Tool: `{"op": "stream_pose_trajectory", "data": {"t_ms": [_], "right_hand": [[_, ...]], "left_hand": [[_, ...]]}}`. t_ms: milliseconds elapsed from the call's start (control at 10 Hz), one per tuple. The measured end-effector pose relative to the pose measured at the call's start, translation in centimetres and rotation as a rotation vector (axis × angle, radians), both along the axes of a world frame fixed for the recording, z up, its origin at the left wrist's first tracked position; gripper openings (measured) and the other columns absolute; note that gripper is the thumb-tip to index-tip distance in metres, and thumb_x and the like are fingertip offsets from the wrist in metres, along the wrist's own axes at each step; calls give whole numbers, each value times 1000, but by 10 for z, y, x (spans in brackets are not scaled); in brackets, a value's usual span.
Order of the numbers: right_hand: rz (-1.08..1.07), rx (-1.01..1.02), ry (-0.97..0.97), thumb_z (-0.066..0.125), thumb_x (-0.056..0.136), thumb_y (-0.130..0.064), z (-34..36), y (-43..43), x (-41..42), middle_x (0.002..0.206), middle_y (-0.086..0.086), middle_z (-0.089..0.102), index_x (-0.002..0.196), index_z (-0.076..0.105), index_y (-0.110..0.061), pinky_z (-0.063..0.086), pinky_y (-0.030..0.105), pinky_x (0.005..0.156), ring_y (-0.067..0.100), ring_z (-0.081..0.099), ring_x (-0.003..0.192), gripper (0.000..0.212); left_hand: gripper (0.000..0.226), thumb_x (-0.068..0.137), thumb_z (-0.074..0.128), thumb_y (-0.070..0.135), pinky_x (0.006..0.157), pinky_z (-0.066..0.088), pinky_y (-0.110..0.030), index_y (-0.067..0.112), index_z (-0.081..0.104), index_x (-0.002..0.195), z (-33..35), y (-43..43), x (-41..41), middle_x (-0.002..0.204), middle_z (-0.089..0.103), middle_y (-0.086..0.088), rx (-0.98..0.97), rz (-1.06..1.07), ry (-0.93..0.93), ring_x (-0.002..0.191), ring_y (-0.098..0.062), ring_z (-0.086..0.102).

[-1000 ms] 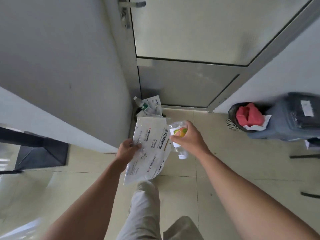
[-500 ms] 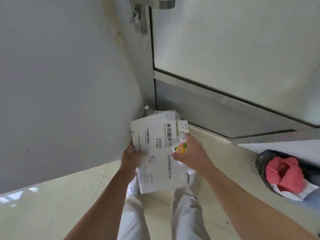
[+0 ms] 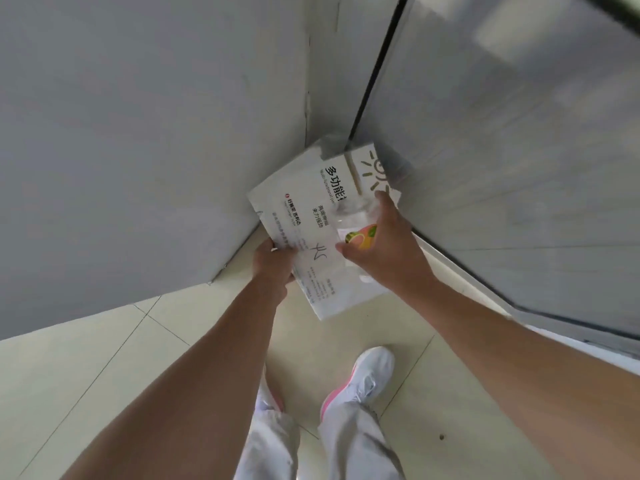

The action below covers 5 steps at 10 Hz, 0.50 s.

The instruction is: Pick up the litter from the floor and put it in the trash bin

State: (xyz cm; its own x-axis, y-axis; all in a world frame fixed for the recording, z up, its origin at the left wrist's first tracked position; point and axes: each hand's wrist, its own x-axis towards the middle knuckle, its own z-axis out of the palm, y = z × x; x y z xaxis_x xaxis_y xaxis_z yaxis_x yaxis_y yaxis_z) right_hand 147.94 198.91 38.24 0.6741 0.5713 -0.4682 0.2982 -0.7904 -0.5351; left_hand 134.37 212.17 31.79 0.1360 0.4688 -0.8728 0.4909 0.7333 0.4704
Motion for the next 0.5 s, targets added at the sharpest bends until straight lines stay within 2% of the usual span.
{"op": "stream_pose_trajectory", "data": {"t_ms": [100,200,300,400,500], "right_hand": [[119,18,-72,88,73,-45,-64,25,-4,136,1,57,149,32,-19,50,52,98,30,59,119,98],[233,-56,-126,88,73,-45,-114,49,-14,143,1,54,155,27,-23,48,50,98,31,57,122,105],[200,-57,-91,93,69,-37,-144,56,-22,146,3,51,159,24,-24,47,52,100,32,53,128,114],[167,-27,-100,94,68,-31,-147,52,-26,150,-1,47,157,24,-26,44,56,102,31,52,130,113],[164,-56,-98,95,67,-33,-143,44,-22,152,6,42,158,21,-23,44,57,106,34,49,133,118]], "left_hand": [[10,93,71,17,63,51,-26,13,70,102,-67,5,-19,102,71,-4,194,-157,174,84,-22,65],[24,88,78,31,68,45,-24,12,72,101,-107,-3,-40,96,72,-2,290,-186,236,81,-21,62],[32,84,79,44,66,46,-27,16,70,98,-124,-11,-58,94,73,0,272,-205,245,80,-20,65],[38,82,79,49,60,45,-26,17,68,99,-128,-14,-65,91,75,2,214,-231,183,80,-18,72],[36,84,79,46,63,51,-31,17,66,101,-121,-21,-63,94,76,1,186,-243,140,81,-17,75]]}}
